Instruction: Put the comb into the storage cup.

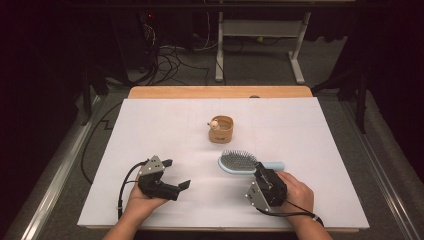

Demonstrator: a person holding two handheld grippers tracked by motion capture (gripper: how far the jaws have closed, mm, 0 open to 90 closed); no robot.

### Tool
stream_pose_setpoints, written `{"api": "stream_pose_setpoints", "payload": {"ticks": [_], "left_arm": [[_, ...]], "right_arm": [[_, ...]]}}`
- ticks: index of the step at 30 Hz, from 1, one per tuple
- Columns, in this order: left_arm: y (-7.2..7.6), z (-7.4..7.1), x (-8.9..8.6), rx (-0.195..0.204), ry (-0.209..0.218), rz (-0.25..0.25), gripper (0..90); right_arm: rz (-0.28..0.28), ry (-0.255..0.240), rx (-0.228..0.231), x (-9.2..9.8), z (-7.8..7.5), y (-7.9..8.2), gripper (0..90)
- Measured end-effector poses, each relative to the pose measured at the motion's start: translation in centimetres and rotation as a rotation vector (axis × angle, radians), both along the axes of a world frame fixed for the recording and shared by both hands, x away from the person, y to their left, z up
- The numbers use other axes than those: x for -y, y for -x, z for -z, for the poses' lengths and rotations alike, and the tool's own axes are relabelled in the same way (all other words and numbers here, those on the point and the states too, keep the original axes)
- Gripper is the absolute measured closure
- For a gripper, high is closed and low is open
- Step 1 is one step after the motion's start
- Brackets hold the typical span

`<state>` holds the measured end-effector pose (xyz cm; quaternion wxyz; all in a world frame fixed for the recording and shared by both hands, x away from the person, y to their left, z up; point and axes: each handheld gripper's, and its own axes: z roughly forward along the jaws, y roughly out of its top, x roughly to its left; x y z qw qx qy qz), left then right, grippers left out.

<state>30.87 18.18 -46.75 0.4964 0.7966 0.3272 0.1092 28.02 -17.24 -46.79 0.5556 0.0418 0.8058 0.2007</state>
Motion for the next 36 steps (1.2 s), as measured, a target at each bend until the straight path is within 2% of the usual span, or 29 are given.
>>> {"api": "stream_pose_setpoints", "payload": {"ticks": [3, 4, 10, 14, 17, 20, 26, 28, 30, 33, 36], "left_arm": [[0.2, -0.1, -0.4, 0.043, 0.059, -0.001, 0.2], [0.2, -0.1, -0.5, 0.044, 0.072, 0.013, 0.2], [0.3, -0.1, -0.6, 0.064, 0.09, 0.037, 0.2], [0.4, -0.2, -0.6, 0.084, 0.088, 0.012, 0.2], [0.6, -0.4, -0.8, 0.109, 0.104, -0.004, 3.6], [0.6, -0.4, -1.0, 0.126, 0.127, -0.018, 2.8], [0.7, -0.7, -1.4, 0.146, 0.137, -0.028, 1.0], [0.8, -0.8, -1.5, 0.159, 0.163, -0.021, 0.3], [1.0, -0.9, -1.6, 0.18, 0.172, -0.022, 0.3], [1.1, -1.1, -1.7, 0.19, 0.194, -0.01, 0.5], [1.4, -1.3, -1.8, 0.222, 0.212, -0.005, 5.1]], "right_arm": [[0.01, -0.04, -0.012, 0.1, -0.2, 0.0, 78.7], [0.01, -0.041, -0.012, 0.2, -0.3, 0.0, 78.7], [0.016, -0.067, -0.026, 0.3, -0.4, 0.1, 78.7], [0.021, -0.092, -0.037, 0.4, -0.6, 0.1, 78.7], [0.029, -0.139, -0.054, 0.5, -0.8, 0.2, 78.7], [0.033, -0.18, -0.075, 0.7, -1.1, 0.2, 78.7], [0.037, -0.208, -0.094, 0.9, -1.4, 0.3, 78.7], [0.037, -0.22, -0.101, 0.9, -1.5, 0.4, 78.7], [0.04, -0.237, -0.108, 0.9, -1.6, 0.4, 78.7], [0.038, -0.259, -0.11, 1.0, -1.8, 0.5, 78.7], [0.047, -0.287, -0.128, 1.1, -1.9, 0.6, 78.6]]}}
